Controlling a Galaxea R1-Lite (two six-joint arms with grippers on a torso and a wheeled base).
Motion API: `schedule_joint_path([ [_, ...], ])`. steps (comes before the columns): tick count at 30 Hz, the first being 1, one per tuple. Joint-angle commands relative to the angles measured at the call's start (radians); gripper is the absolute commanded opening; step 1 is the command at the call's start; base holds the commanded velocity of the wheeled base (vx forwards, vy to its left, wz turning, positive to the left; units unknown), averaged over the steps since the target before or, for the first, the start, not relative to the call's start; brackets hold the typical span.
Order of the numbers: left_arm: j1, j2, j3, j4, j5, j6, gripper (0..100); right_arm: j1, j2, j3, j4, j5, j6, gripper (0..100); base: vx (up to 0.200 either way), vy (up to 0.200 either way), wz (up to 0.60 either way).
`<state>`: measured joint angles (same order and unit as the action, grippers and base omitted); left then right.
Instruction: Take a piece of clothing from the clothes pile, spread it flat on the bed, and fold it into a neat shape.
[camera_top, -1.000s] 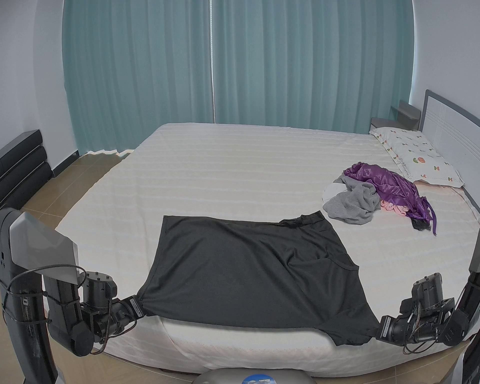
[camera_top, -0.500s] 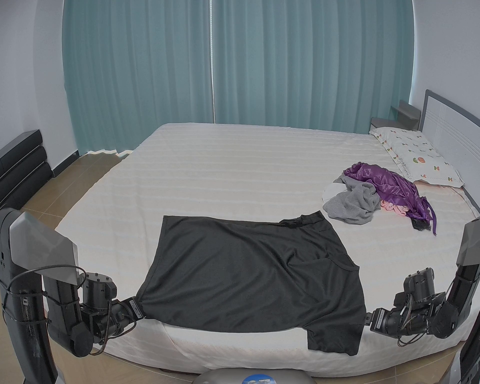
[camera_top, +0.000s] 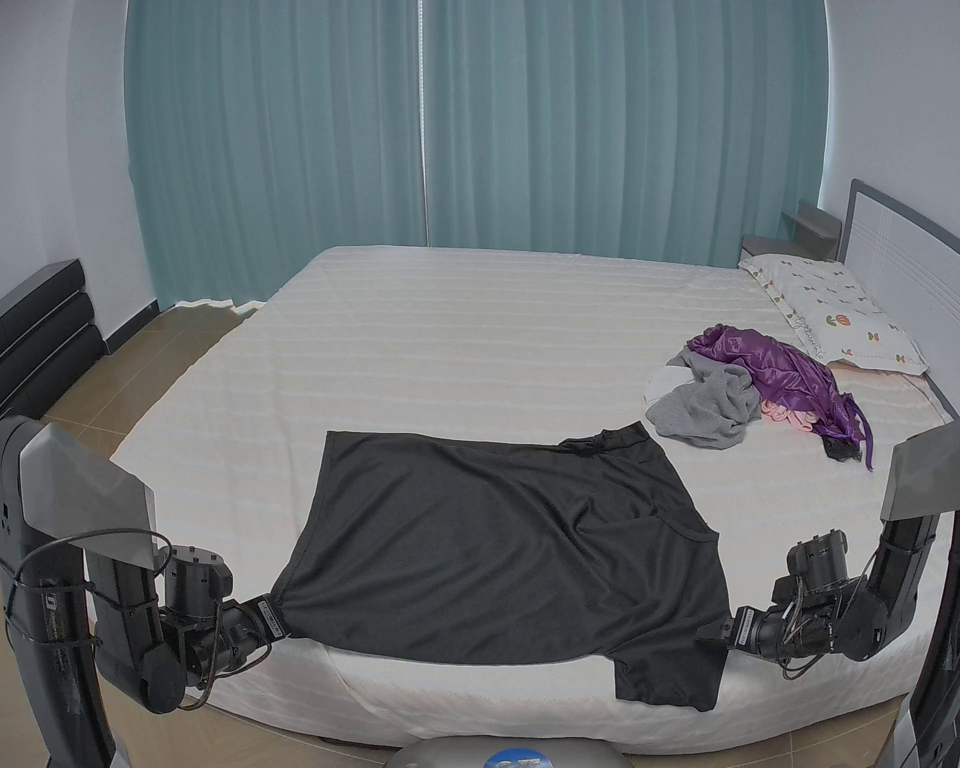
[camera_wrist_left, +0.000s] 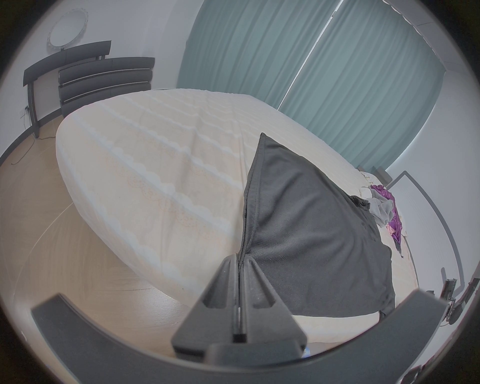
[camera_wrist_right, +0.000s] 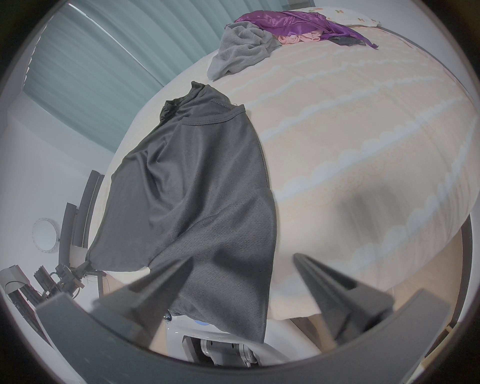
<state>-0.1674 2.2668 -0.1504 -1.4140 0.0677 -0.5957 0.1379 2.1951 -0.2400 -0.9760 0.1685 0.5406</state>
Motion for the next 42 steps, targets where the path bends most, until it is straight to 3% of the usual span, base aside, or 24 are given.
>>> schedule_joint_path([
  [1,0.0,0.005,0.0,0.0,0.0,-0.001,0,-0.003,0.035,-0.002,-0.001,-0.001,0.001,0,0.0,0.0,0.0],
  [11,0.0,0.007,0.0,0.0,0.0,-0.001,0,-0.067,-0.017,0.068,-0.015,0.0,-0.045,0,0.0,0.0,0.0],
  [20,0.011,0.007,0.0,0.0,0.0,0.004,0,-0.124,-0.032,0.192,-0.127,0.005,-0.122,0,0.0,0.0,0.0],
  [30,0.009,0.007,0.035,0.003,0.0,0.059,0,-0.118,-0.005,0.24,-0.184,0.008,-0.148,0,0.0,0.0,0.0],
  [42,0.008,0.066,0.023,-0.003,-0.008,0.059,0,-0.08,0.095,0.229,-0.297,0.011,-0.14,0,0.0,0.0,0.0],
])
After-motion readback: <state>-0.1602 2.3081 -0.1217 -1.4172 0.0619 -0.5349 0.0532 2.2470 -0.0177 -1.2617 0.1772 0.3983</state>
